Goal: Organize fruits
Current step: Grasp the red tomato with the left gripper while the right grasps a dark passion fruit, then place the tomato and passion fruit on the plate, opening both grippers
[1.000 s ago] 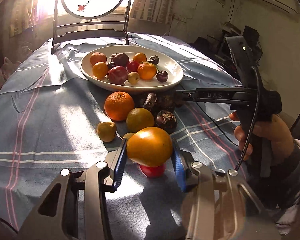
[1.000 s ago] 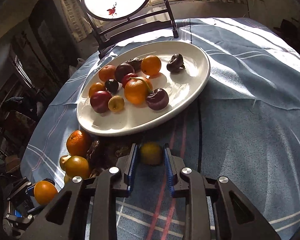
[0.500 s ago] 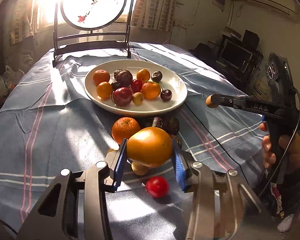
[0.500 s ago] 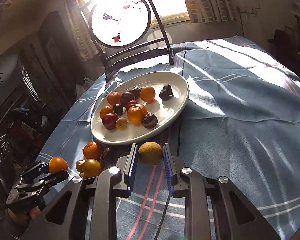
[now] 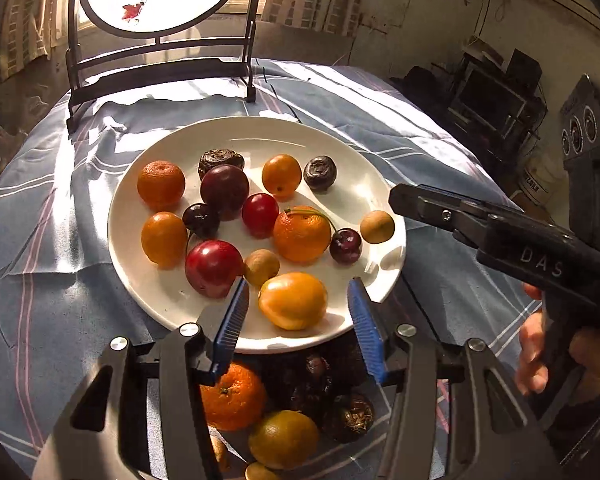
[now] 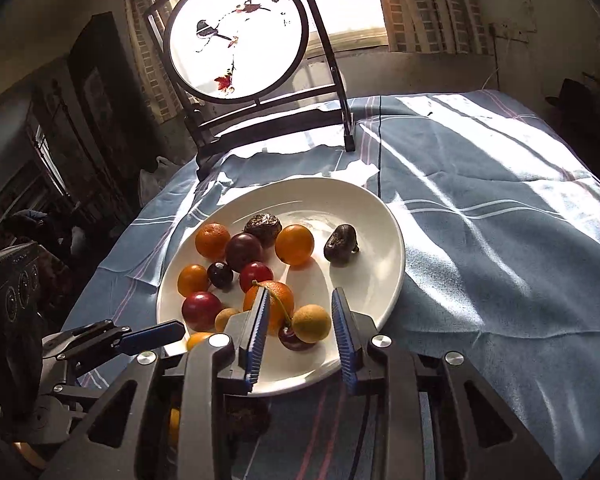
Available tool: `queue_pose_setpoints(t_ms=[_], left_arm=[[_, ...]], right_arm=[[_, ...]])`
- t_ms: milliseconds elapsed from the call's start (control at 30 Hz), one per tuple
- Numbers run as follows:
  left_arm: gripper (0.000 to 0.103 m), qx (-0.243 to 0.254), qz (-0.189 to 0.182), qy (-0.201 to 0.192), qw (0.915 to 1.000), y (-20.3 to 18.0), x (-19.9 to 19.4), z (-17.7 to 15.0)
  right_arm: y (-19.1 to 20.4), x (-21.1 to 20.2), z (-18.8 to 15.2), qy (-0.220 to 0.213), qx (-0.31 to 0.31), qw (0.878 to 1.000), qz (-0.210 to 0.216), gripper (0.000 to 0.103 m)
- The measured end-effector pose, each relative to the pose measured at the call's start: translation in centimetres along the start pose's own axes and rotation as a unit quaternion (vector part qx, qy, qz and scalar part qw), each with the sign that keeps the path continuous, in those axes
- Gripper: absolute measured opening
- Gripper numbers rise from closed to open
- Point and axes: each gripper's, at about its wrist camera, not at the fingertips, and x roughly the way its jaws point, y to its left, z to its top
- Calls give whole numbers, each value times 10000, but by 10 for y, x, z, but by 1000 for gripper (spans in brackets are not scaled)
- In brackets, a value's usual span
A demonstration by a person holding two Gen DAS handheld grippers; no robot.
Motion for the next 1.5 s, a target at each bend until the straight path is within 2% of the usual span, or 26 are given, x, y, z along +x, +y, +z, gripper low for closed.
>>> queue_pose_setpoints(t_ms=[200,367,533,667,700,767,867,900,967,1133,1200,1267,1433,1500], left_arm=[[53,199,23,-247,9995,2,-44,-31],[61,383,30,-283,9989,5,-80,-80],[61,435,6,-127,9990,5,-87,-119],[60,568,28,-83,9983,-10,-78,-131],[57,605,44,-60,9981,-14,-75,-134],[52,657,81,-23,9978,-18,-64,-133],[35,588,152,114,9981,-17,-46,-132],[26,566,147,37,9983,-17,-48,-133],[27,527,32,-44,9986,-17,-57,-133],[27,418,97,-407,9982,-9,-87,-132],[27,392,117,-474,9980,-5,-95,-132],[27,353,106,-496,9981,-2,-99,-132],[27,263,53,-465,9986,3,-97,-135],[27,237,28,-454,9987,4,-96,-136]], right_arm=[[4,-32,-25,-144,-120,9998,69,43],[1,-58,-64,-83,-44,9998,202,43],[7,-72,-104,13,-67,9996,279,43],[11,-76,-121,69,-8,9993,378,43],[12,-76,-124,89,-4,9993,374,43],[14,-73,-127,157,-32,9993,346,43],[16,-67,-128,269,-65,9991,315,43],[18,-65,-128,311,-87,9990,312,43],[24,-60,-127,383,-183,9985,331,43],[53,-38,-119,681,-641,9949,374,44],[68,-26,-117,752,-955,9924,215,44],[80,-15,-114,823,-1221,9891,-16,44],[92,11,-106,1080,-1403,9836,-332,44],[89,13,-103,1083,-1289,9854,-242,37]])
